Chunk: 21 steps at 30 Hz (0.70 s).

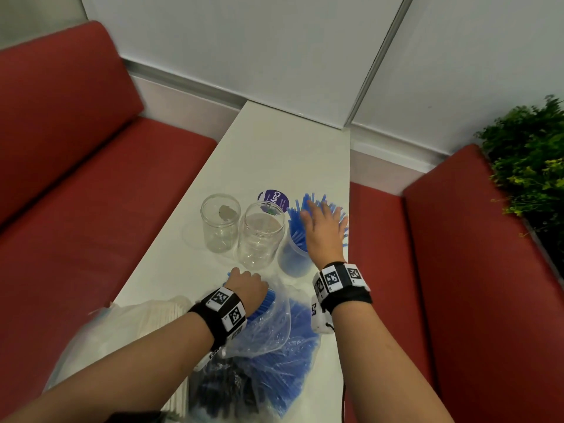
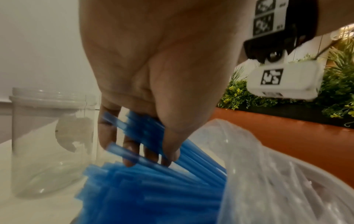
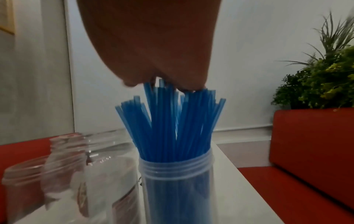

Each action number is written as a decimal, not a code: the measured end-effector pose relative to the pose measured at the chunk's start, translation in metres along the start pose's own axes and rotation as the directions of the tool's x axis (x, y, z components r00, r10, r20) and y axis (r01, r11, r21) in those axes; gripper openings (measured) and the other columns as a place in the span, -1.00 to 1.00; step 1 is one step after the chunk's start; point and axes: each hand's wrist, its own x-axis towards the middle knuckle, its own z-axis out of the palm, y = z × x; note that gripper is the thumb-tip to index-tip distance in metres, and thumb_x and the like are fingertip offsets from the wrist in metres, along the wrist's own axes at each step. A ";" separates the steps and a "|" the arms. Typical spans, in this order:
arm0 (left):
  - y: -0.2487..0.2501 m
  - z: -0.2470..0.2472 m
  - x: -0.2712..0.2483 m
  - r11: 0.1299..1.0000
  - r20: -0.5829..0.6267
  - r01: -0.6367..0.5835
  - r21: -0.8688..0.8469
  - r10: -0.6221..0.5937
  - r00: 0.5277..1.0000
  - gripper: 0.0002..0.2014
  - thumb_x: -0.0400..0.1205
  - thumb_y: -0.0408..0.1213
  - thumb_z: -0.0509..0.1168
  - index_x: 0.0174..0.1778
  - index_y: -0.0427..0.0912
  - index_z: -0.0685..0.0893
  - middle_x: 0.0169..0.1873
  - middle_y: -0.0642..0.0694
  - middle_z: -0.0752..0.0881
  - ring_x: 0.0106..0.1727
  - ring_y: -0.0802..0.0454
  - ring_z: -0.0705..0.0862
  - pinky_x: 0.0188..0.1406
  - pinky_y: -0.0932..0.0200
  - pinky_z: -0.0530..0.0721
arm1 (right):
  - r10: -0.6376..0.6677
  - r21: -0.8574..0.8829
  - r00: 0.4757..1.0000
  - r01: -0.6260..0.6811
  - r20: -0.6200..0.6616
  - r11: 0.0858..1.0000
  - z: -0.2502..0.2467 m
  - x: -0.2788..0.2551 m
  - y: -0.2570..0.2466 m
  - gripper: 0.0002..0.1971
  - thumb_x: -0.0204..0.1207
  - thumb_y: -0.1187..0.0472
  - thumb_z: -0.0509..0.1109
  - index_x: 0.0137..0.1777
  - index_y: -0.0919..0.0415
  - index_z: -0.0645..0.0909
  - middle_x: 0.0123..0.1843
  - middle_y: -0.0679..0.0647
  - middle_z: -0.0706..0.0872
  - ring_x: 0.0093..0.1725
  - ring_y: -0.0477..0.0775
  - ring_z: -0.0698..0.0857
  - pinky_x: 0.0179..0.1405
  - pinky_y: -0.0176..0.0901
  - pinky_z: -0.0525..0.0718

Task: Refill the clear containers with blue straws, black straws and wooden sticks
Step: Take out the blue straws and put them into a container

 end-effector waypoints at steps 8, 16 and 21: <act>-0.012 -0.031 -0.014 0.995 0.086 0.038 -0.092 -0.030 0.996 -0.68 0.76 -0.34 0.11 0.42 -0.19 0.56 0.38 -0.15 0.60 0.37 -0.13 0.60 0.29 -0.01 0.56 | -0.183 0.352 0.910 0.321 -0.372 0.879 -0.025 -0.024 -0.021 -0.55 0.72 -0.06 0.28 0.58 -0.03 0.47 0.58 0.00 0.53 0.68 -0.03 0.35 0.72 -0.17 0.19; -0.029 -0.093 -0.048 0.996 0.109 0.084 -0.018 -0.081 0.991 -0.66 0.74 -0.35 0.16 0.44 -0.28 0.54 0.34 -0.18 0.63 0.36 -0.12 0.62 0.30 0.02 0.55 | -0.259 0.392 0.744 -0.005 0.616 0.920 0.025 -0.080 -0.024 -0.24 0.48 0.38 0.52 0.66 0.05 0.35 0.50 0.04 0.63 0.42 0.09 0.64 0.44 0.01 0.60; -0.027 -0.133 -0.079 0.995 -0.065 0.035 0.088 -0.029 0.997 -0.81 0.70 -0.33 0.24 0.17 -0.25 0.68 0.07 -0.10 0.72 0.02 -0.07 0.70 -0.04 0.10 0.56 | -0.090 0.510 0.891 -0.170 0.446 0.843 0.053 -0.096 -0.034 -0.85 0.45 0.19 0.56 -0.26 0.19 0.67 -0.41 -0.13 0.77 -0.39 -0.31 0.58 -0.25 -0.36 0.53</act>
